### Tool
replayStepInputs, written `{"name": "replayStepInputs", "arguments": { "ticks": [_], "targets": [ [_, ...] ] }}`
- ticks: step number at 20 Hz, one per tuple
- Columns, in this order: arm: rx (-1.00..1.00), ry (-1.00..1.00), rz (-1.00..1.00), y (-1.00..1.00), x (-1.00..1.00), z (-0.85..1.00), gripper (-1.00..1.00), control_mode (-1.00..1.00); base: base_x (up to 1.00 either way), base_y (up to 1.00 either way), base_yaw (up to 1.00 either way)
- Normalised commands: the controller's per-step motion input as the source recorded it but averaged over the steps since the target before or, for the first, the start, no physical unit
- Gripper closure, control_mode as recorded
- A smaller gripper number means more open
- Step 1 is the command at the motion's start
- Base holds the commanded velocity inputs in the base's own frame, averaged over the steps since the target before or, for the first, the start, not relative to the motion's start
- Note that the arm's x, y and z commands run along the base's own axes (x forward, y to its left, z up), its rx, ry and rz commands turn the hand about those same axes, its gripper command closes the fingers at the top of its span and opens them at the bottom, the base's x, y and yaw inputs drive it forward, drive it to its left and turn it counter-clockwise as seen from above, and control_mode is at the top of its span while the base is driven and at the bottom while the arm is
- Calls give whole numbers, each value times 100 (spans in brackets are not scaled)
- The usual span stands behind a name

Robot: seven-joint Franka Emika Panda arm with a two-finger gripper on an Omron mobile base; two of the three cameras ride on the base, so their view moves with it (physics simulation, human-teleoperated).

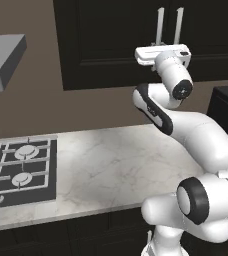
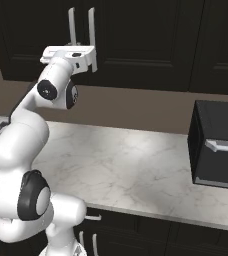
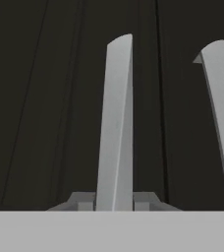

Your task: Get the candle and the beer from the cabinet and move them to the dining counter.

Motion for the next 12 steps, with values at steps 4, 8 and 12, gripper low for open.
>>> {"name": "replayStepInputs", "arguments": {
  "ticks": [4, 8, 12],
  "targets": [
    [0, 6, 0, 0, -11, 0, 100, -100, 0, 0, 0],
    [0, 9, 0, 10, -21, 0, 100, -100, 0, 0, 0],
    [0, 11, 0, 15, -26, 0, 100, -100, 0, 0, 0]
  ]
}}
